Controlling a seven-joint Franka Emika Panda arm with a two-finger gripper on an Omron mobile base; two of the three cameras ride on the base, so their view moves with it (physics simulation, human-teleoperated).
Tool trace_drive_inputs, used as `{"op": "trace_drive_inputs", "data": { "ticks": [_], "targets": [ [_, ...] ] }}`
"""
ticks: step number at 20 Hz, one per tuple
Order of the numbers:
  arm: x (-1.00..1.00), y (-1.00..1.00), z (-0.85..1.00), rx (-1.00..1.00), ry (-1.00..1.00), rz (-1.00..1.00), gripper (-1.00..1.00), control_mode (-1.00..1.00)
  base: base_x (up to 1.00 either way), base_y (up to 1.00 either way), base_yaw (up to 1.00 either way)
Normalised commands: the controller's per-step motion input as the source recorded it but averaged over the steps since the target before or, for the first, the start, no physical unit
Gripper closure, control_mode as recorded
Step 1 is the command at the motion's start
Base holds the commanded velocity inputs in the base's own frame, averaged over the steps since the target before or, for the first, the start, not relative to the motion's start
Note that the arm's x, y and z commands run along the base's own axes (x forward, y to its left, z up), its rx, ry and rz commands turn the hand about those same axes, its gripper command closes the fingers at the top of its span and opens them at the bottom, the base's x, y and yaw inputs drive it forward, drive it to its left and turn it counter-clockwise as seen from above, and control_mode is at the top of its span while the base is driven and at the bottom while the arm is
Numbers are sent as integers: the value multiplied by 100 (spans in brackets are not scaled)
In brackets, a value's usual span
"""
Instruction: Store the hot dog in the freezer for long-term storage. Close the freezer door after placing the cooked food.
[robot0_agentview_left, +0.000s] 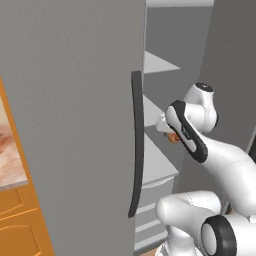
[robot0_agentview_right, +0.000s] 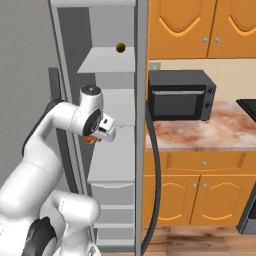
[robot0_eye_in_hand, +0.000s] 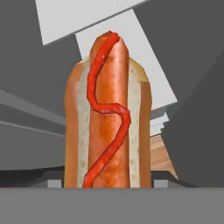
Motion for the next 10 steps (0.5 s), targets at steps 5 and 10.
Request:
{"op": "trace_drive_inputs", "data": {
  "ticks": [5, 10],
  "targets": [
    [54, -2, -3, 12, -1, -6, 100, -100, 0, 0, 0],
    [46, 1, -1, 0, 0, -6, 100, -100, 0, 0, 0]
  ]
}}
